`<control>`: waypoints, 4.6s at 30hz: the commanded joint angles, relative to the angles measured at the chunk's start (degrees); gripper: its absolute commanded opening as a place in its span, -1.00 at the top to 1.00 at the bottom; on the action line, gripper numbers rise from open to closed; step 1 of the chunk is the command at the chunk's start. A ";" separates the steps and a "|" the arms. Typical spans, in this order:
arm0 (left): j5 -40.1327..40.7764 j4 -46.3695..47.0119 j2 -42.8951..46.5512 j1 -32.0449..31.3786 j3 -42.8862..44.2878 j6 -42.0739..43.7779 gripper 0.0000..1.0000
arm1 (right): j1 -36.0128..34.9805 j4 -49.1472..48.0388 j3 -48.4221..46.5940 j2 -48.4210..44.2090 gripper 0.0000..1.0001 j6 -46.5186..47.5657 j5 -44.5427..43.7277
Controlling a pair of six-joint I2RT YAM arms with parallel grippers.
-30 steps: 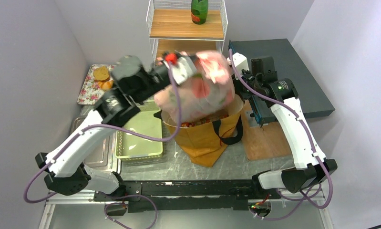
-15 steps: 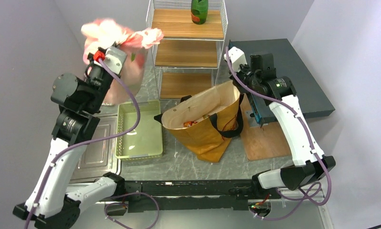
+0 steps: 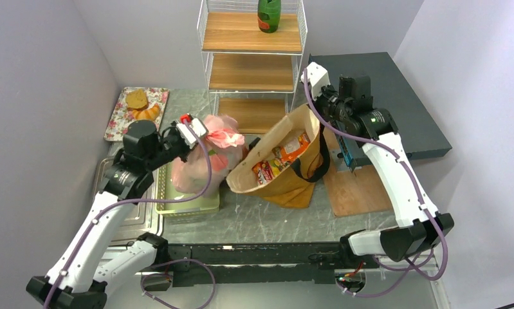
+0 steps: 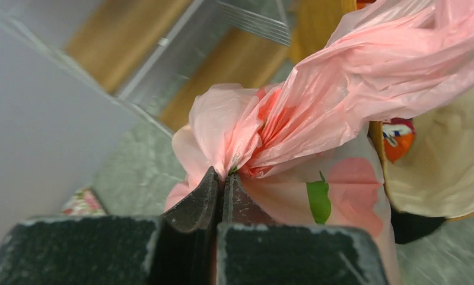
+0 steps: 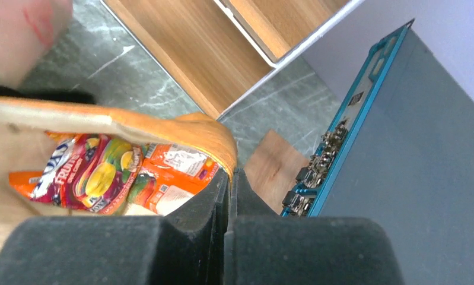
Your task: Untie the knot of the grocery bags and take out the mixed food
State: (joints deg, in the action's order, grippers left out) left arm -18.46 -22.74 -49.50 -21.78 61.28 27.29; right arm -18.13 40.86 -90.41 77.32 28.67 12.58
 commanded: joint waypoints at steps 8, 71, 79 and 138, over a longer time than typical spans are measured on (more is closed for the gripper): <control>-18.01 6.17 -9.70 -19.04 6.39 -4.29 1.00 | 0.11 -10.52 -4.07 -0.71 0.53 -1.75 4.54; -15.74 -4.34 -7.54 -13.66 1.78 -4.47 -0.63 | -7.16 8.37 9.85 -9.20 -0.41 -2.71 25.70; -20.17 -17.03 1.65 -7.92 1.29 -2.98 -0.44 | -15.60 3.12 0.58 -1.43 -0.36 -2.17 22.76; -12.91 -6.58 -5.55 -22.80 -10.69 14.84 1.00 | -23.85 8.47 -4.53 18.58 -0.81 -1.32 22.54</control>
State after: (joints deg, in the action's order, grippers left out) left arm -31.59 -31.59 -56.21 -43.55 51.42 38.68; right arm -38.65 48.51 -93.01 93.58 27.62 32.23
